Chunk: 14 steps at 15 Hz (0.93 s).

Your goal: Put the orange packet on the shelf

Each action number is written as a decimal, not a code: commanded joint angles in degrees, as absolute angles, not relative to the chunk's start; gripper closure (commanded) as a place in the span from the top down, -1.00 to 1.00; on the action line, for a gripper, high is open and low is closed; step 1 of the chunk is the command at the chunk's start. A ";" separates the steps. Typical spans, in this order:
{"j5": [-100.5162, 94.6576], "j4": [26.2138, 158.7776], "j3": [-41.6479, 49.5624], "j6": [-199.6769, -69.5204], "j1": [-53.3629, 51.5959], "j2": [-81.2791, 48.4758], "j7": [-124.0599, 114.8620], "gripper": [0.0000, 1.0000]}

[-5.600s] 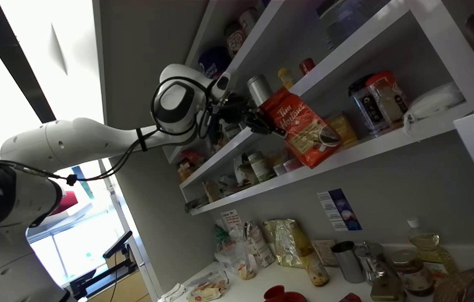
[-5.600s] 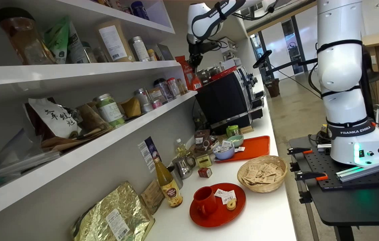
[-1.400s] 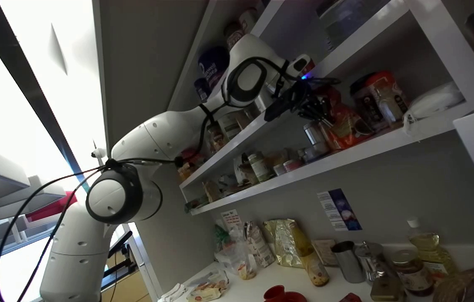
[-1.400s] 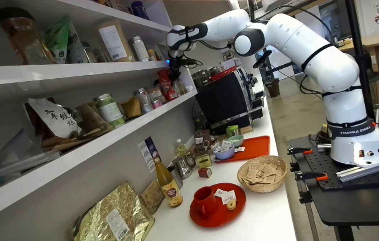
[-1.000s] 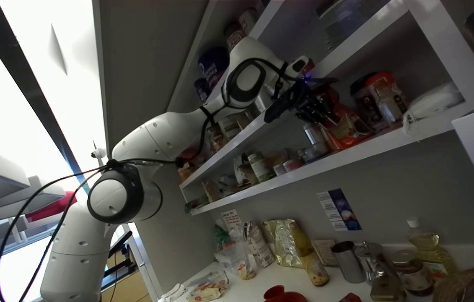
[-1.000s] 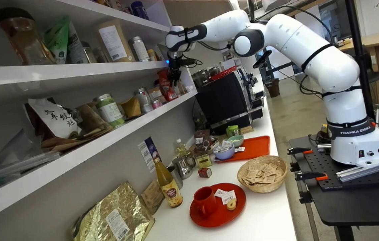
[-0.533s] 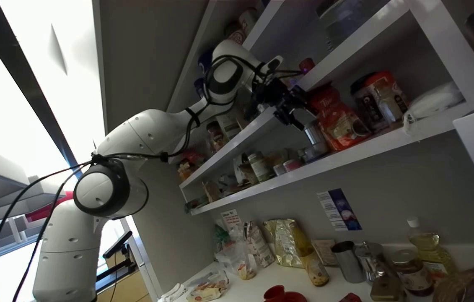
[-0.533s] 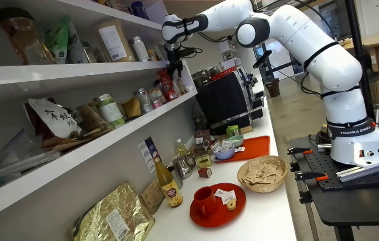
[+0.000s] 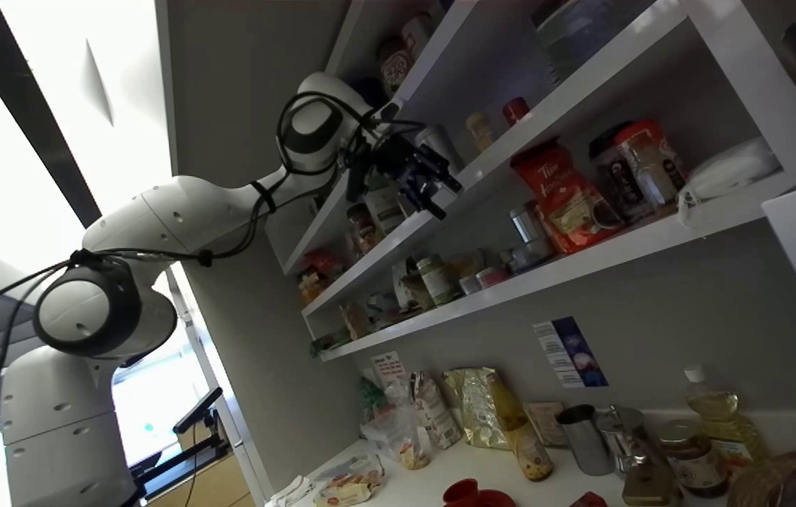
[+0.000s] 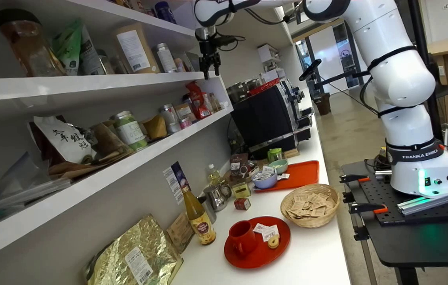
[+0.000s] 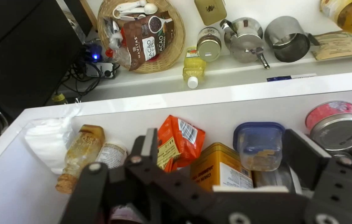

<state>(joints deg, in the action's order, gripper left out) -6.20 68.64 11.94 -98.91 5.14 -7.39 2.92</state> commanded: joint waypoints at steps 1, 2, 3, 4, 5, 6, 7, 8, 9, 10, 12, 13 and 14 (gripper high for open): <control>-11.53 82.63 10.02 -102.45 1.60 3.85 -4.37 1.00; -11.88 85.32 9.17 -102.90 0.96 6.05 -5.97 1.00; -11.37 88.08 8.18 -103.65 0.32 8.05 -7.64 1.00; -11.40 90.95 7.15 -104.24 -0.27 10.18 -9.43 1.00; -10.56 93.87 6.13 -104.57 -0.86 12.13 -10.70 1.00; -9.91 96.97 4.97 -105.10 -1.53 14.13 -12.22 1.00; -9.86 99.97 3.78 -105.95 -2.15 15.91 -13.95 1.00; -9.65 102.88 1.00 -107.03 -1.05 17.48 -15.81 1.00; -9.37 106.11 -0.51 -107.73 -1.33 19.16 -18.10 1.00; -8.93 109.33 -2.19 -108.23 -1.54 20.82 -20.11 1.00; -9.33 115.73 -5.76 -108.92 -1.96 23.67 -24.03 1.00; -8.33 118.61 -7.19 -108.50 -2.32 24.67 -25.86 1.00; -6.80 121.48 -8.58 -107.83 -2.92 25.65 -27.49 1.00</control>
<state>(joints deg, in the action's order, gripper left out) -9.36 111.63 -5.56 -106.44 -2.05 20.56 -22.90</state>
